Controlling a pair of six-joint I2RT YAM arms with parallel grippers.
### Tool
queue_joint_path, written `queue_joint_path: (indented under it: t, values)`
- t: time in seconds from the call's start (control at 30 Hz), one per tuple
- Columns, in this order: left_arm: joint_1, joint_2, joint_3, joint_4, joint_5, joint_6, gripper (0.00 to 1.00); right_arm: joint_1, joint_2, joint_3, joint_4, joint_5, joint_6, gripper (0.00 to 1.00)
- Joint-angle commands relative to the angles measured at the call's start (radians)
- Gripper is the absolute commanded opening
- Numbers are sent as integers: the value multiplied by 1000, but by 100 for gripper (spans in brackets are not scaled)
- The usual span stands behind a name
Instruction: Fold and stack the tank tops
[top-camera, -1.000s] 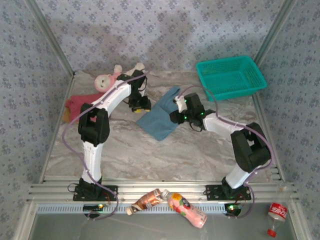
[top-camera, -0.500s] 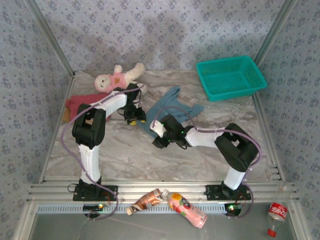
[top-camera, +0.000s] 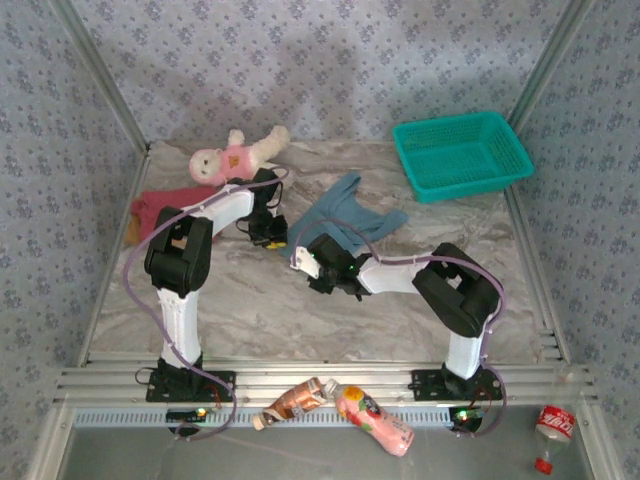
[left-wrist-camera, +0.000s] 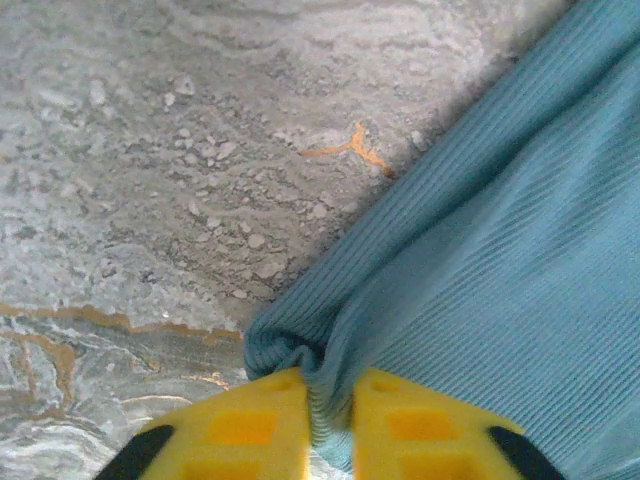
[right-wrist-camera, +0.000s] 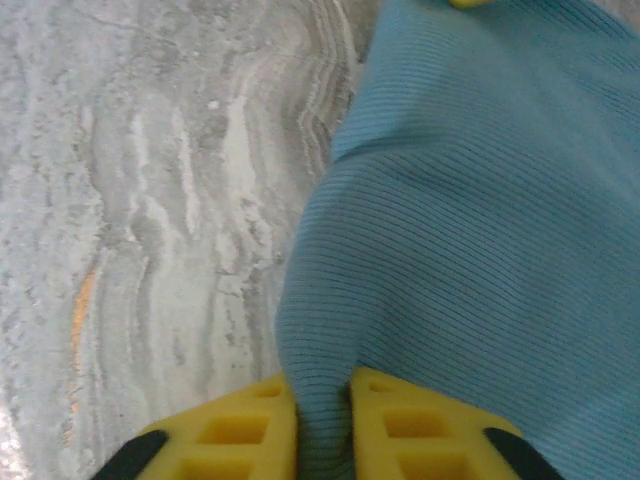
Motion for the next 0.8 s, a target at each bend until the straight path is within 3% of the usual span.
queue_joint_path:
  t: [0.0,0.2,0.43,0.6,0.77]
  values:
    - [4,29,32,-59,-27,25,4,15,8,18,-57,38,22,11]
    - [5,-30,42,-184,-93,78,0,52,-36,15,-75,-17,121,5]
    - [20,-225,-30,-343,-157,109,0,90,-147,5,-71,-206,384,4]
    - [26,-341,-35,-401,-148,96,0,99,-227,7,-58,-321,563,4]
    - [26,-346,32,-405,-92,88,0,46,-287,-5,-20,-424,739,4]
